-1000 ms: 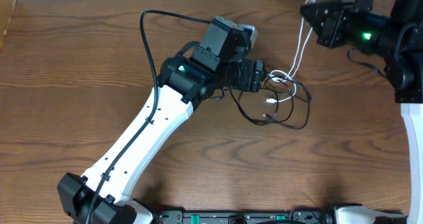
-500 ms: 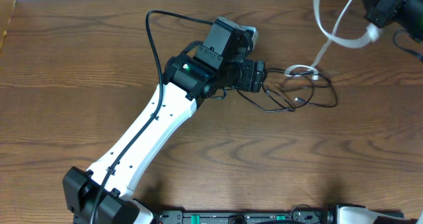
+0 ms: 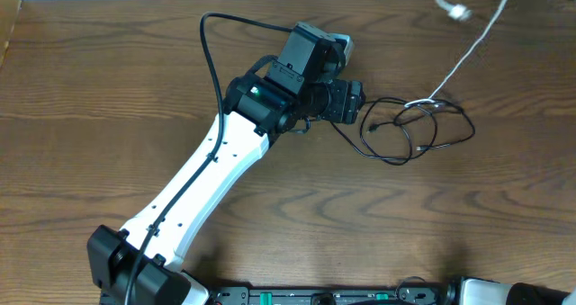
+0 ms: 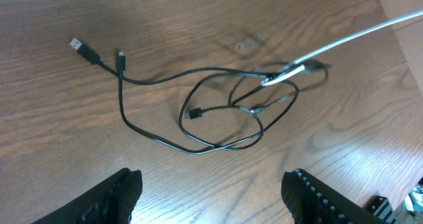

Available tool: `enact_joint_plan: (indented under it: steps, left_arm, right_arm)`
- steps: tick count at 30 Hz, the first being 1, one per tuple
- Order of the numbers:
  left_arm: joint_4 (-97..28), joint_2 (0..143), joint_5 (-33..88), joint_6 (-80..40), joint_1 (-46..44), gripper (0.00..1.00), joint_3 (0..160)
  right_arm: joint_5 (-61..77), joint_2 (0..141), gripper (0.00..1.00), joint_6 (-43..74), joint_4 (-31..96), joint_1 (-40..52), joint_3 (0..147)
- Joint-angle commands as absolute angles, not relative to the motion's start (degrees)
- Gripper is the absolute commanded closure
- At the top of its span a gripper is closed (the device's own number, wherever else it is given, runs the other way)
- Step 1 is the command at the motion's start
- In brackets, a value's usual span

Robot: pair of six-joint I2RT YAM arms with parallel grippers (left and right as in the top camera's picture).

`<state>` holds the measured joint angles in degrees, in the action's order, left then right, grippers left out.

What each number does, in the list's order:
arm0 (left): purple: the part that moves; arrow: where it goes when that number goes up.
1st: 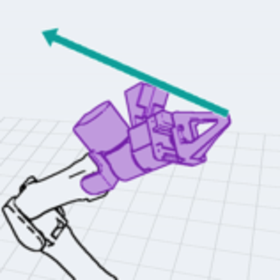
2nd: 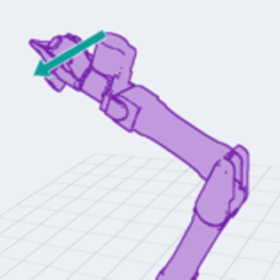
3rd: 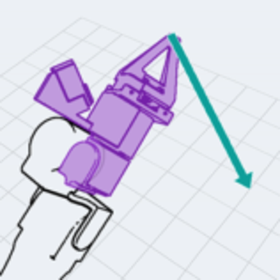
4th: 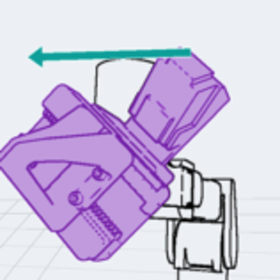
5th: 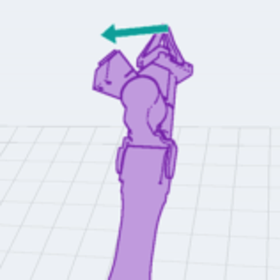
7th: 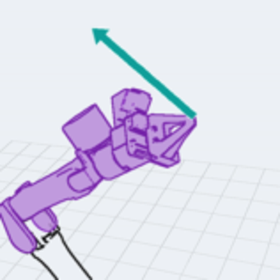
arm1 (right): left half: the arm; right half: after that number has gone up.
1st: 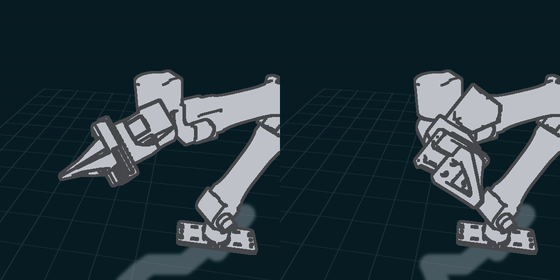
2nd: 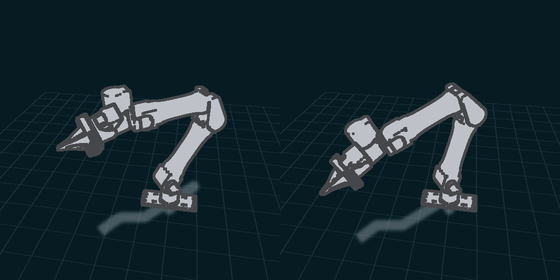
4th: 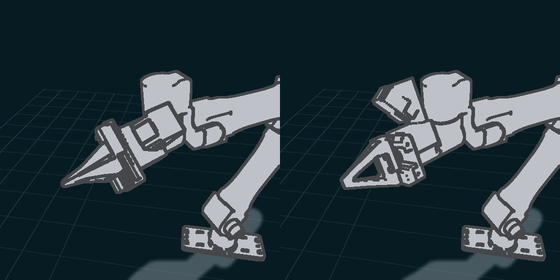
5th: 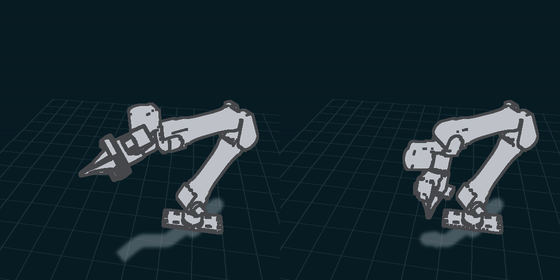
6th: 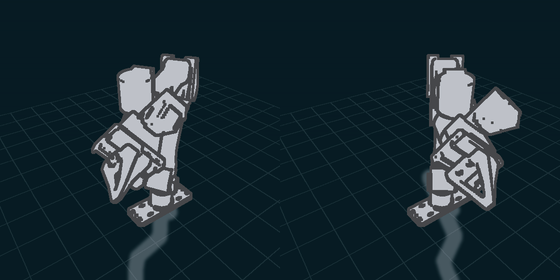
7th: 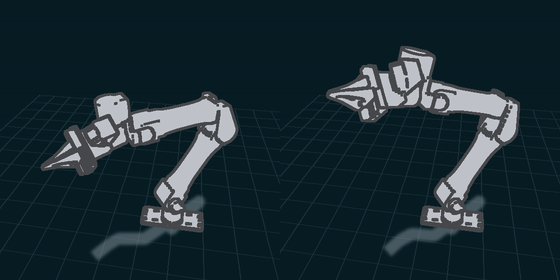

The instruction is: Untangle cables

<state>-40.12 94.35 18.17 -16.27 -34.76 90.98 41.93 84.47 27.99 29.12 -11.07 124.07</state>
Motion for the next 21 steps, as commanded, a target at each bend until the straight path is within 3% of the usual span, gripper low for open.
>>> enact_joint_plan:
  steps: [1,9,15,21]
  left_arm:
    - [-40.2,95.1,19.0,-15.1,-34.8,0.27,90.1]
    - [-40.1,95.5,19.0,-15.1,-34.8,0.27,90.1]
    - [-38.3,99.4,31.6,-10.4,-36.4,0.27,90.1]
    - [-29.1,105.5,34.4,-9.3,-38.9,0.27,90.1]
  right_arm:
    - [38.7,83.8,0.99,28.6,31.0,-13.6,126.2]
    - [25.7,85.5,0.99,21.9,43.1,-14.9,126.2]
    - [27.4,87.5,0.99,18.6,53.6,-14.9,126.2]
    - [34.1,88.1,0.99,13.8,59.6,-13.7,126.1]
